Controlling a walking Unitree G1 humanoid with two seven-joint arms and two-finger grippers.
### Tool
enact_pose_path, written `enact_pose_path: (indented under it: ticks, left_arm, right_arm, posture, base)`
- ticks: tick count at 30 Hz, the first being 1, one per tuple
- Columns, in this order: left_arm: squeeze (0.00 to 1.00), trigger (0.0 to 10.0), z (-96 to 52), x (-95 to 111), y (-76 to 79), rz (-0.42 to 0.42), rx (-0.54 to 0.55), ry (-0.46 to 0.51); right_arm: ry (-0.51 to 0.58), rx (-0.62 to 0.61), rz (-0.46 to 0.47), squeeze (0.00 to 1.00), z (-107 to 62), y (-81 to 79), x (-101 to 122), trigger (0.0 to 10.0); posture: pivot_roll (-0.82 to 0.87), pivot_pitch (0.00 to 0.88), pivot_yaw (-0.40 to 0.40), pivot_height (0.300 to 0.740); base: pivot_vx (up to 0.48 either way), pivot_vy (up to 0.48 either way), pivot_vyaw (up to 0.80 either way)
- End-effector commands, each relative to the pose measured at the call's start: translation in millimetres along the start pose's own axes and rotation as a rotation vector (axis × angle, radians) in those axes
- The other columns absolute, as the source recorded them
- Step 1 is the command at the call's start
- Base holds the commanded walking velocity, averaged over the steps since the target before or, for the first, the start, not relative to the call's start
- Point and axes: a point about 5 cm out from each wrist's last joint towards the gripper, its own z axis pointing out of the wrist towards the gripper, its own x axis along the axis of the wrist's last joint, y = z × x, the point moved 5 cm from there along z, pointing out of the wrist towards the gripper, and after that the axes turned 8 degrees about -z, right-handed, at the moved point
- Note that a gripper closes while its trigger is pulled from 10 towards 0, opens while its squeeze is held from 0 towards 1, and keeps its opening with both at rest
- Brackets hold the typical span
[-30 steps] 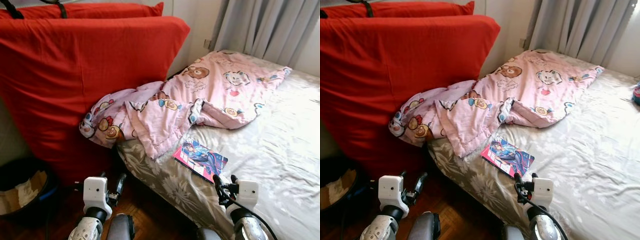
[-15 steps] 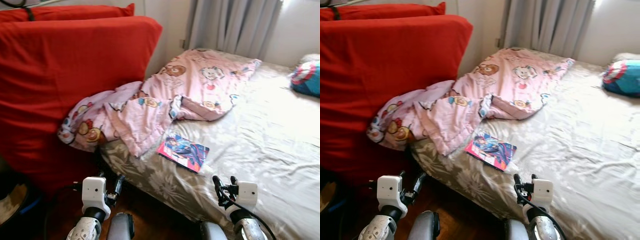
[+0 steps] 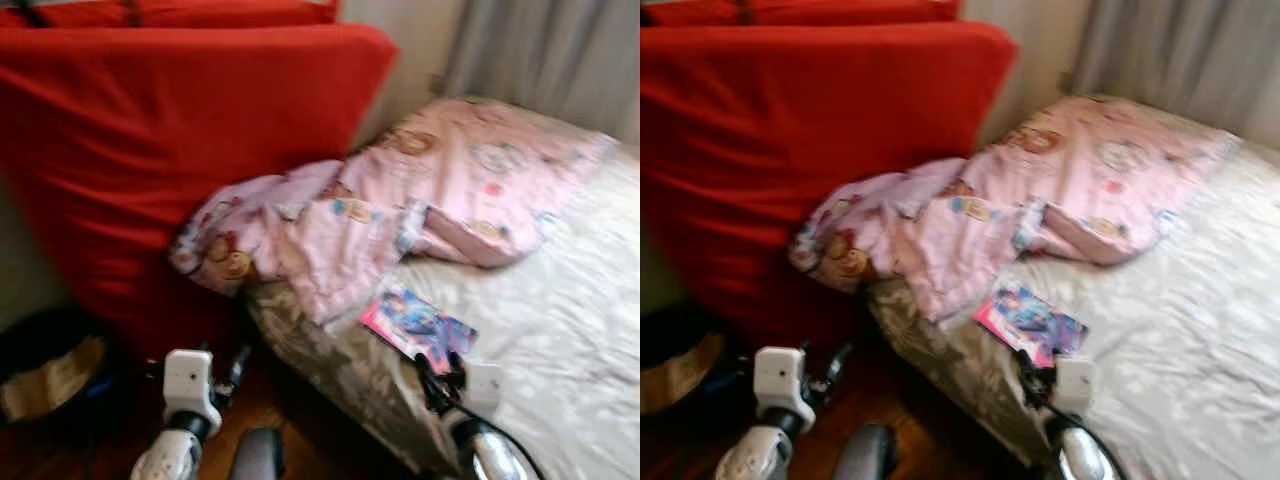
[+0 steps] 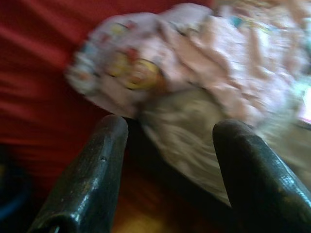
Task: Clean up the room
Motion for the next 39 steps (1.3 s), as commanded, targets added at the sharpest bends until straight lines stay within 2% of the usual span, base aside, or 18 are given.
enact_pose_path:
  ticks: [1,5,12,13,19,22,24,25,26,27,33,38,39]
  left_arm:
    - [0.00,10.0,2.1,0,9.6,-0.017,-0.025,0.001]
    - [0.00,10.0,1.8,0,9.1,-0.015,-0.027,-0.001]
    - [0.00,10.0,1.2,0,11.4,-0.017,-0.045,-0.008]
    - [0.00,10.0,1.4,0,12.2,-0.019,-0.050,-0.009]
    - [0.00,10.0,8.2,8,12.9,-0.012,-0.072,0.003]
    - [0.00,10.0,13.9,14,10.1,-0.003,-0.086,0.007]
    - [0.00,10.0,17.3,17,11.0,0.008,-0.105,0.010]
    - [0.00,10.0,20.6,21,11.5,0.020,-0.119,0.016]
    - [0.00,10.0,21.3,22,11.5,0.022,-0.121,0.018]
    - [0.00,10.0,22.1,24,11.4,0.023,-0.122,0.022]
    - [0.00,10.0,16.1,33,11.3,0.021,-0.122,0.036]
    - [0.00,10.0,-0.5,32,8.5,0.015,-0.107,0.019]
    - [0.00,10.0,-4.5,30,7.1,0.014,-0.102,0.010]
  right_arm:
    - [-0.010,-0.040,-0.002,0.00,-5.0,14.3,-2,10.0]
    - [-0.033,-0.089,-0.004,0.00,-4.7,22.7,-7,10.0]
    - [-0.062,-0.255,0.103,0.00,-2.0,50.2,-10,10.0]
    - [-0.109,-0.288,0.110,0.00,1.1,58.1,-16,10.0]
    - [-0.172,-0.343,0.137,0.00,12.7,74.1,-18,10.0]
    - [-0.231,-0.359,0.107,0.00,19.7,80.0,-19,10.0]
    - [-0.269,-0.372,0.125,0.00,22.9,82.1,-21,10.0]
    - [-0.290,-0.392,0.181,0.17,25.9,83.2,-21,10.0]
    - [-0.291,-0.397,0.202,0.17,26.8,83.1,-21,10.0]
    - [-0.291,-0.399,0.216,1.00,28.4,82.5,-20,10.0]
    - [-0.274,-0.412,0.252,1.00,36.3,79.3,-13,10.0]
    - [-0.215,-0.424,0.282,1.00,48.1,78.9,6,10.0]
    - [-0.193,-0.431,0.294,0.00,50.5,81.6,11,10.0]
  posture:
    - [0.06,0.009,-0.024,0.589]
    - [0.07,0.011,-0.019,0.589]
    - [0.07,0.016,-0.013,0.589]
    - [0.07,0.016,-0.013,0.589]
    - [0.10,0.037,-0.012,0.589]
    - [0.10,0.057,-0.005,0.589]
    - [0.10,0.070,-0.003,0.589]
    - [0.11,0.093,-0.001,0.589]
    - [0.11,0.093,-0.001,0.589]
    - [0.12,0.105,0.000,0.589]
    - [0.14,0.172,0.010,0.589]
    - [0.15,0.225,0.012,0.589]
    - [0.15,0.239,0.011,0.589]
  base:
    - [0.262,0.000,0.00]
    - [0.261,0.000,0.00]
    - [0.146,0.000,0.00]
    - [0.000,0.000,0.00]
    - [0.000,0.000,0.00]
    - [0.000,0.000,0.00]
    - [0.000,0.000,0.00]
    - [0.000,0.000,0.00]
    - [0.000,0.000,0.00]
    - [0.000,0.000,0.00]
    - [0.000,0.000,0.00]
    - [0.000,0.000,0.00]
    - [0.000,0.000,0.00]
